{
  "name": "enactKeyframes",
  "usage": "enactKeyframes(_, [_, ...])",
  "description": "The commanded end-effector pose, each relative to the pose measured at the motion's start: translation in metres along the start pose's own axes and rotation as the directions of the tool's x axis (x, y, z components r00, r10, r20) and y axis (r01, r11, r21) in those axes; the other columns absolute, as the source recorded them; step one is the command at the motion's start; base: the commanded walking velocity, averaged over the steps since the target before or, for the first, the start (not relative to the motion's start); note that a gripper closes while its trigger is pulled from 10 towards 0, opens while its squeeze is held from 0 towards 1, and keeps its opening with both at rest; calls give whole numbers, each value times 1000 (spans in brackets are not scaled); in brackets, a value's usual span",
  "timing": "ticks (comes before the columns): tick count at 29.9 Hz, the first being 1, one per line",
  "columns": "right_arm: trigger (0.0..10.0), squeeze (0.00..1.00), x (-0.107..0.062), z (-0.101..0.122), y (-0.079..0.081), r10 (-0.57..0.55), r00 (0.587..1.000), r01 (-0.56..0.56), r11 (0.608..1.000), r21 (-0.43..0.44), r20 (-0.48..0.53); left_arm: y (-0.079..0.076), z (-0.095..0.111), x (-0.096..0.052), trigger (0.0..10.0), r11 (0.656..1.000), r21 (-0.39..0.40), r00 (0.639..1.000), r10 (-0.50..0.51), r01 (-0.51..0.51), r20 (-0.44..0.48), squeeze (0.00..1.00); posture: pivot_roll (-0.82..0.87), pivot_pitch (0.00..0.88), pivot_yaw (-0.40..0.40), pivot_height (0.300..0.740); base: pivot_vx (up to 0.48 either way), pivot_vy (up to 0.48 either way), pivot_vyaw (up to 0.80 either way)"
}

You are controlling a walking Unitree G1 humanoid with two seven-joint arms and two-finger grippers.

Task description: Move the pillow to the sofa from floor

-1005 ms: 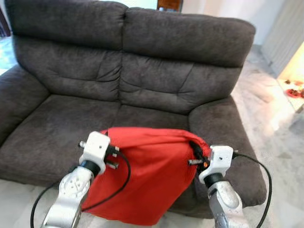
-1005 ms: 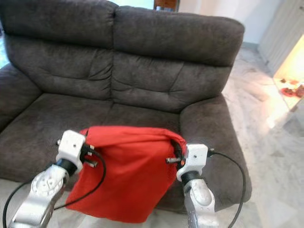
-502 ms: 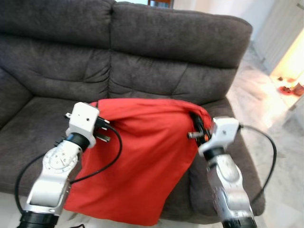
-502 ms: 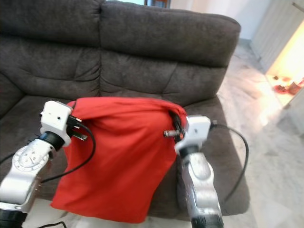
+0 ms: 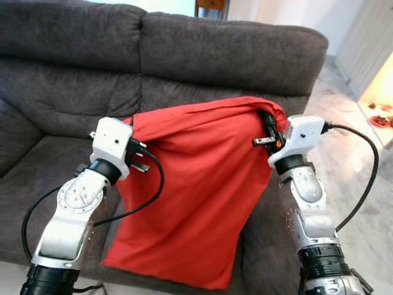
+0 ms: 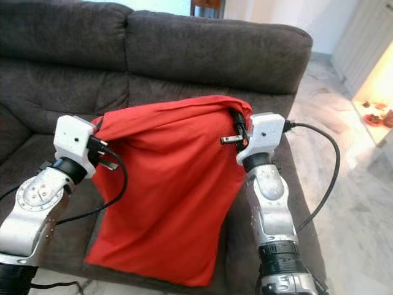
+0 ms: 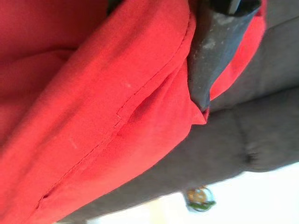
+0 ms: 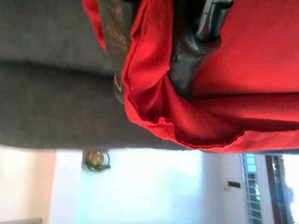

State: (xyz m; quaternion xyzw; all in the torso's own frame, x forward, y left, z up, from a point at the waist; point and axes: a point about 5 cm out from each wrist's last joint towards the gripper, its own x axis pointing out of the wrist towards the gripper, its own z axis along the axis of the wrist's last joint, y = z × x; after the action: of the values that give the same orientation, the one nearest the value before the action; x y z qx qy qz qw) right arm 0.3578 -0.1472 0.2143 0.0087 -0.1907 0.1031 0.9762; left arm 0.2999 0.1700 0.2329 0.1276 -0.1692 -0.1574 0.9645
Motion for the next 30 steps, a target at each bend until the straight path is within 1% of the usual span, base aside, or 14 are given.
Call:
enactKeyframes(1, [10000,0,-13,2,-37,-181,983,181,983,42,15,17,-4,-14,10000,998,-3,998,61,-61,-26,0,98,102,-43,740,0,0,0])
enactKeyframes(2, [10000,0,-15,-2,-30,-150,989,150,988,38,4,14,-5,-15,10000,998,-6,998,55,-55,-27,0,99,102,-44,740,0,0,0])
enactKeyframes(4, [10000,0,-15,-2,-30,-150,989,150,988,38,4,14,-5,-15,10000,998,-6,998,55,-55,-27,0,99,102,-44,740,0,0,0])
enactKeyframes(6, [10000,0,-19,-10,-24,-125,992,125,991,48,-19,13,-5,-16,10000,998,-13,998,54,-54,-26,0,102,101,-47,740,0,0,0])
enactKeyframes(11, [10000,0,-22,-14,-23,-127,991,129,990,58,-35,15,-6,-16,10000,998,-18,998,58,-58,-27,0,102,97,-48,740,0,0,0])
enactKeyframes(16, [10000,0,-12,-5,-33,-165,986,165,986,40,-1,16,-7,-15,10000,998,-21,998,51,-51,-30,0,99,90,-48,740,0,0,0])
enactKeyframes(20, [10000,0,-3,3,-40,-187,982,187,982,12,29,14,-4,-10,10000,999,-27,999,42,-42,-12,0,99,89,-48,740,0,0,0])
enactKeyframes(24, [10000,0,7,16,-46,-198,978,198,980,2,69,11,0,-8,10000,999,-36,1000,30,-30,6,0,91,95,-44,740,0,0,0])
enactKeyframes(26, [10000,0,18,29,-49,-200,974,201,980,1,111,11,1,-8,10000,999,-38,1000,30,-29,9,0,91,97,-45,740,0,0,0])
enactKeyframes(29, [10000,0,20,32,-50,-198,973,200,980,1,122,11,1,-8,10000,999,-40,1000,30,-29,10,0,92,98,-46,740,0,0,0])
enactKeyframes(30, [10000,0,27,39,-48,-187,972,189,982,1,145,11,0,-9,10000,999,-45,1000,26,-26,6,0,93,99,-48,740,0,0,0])
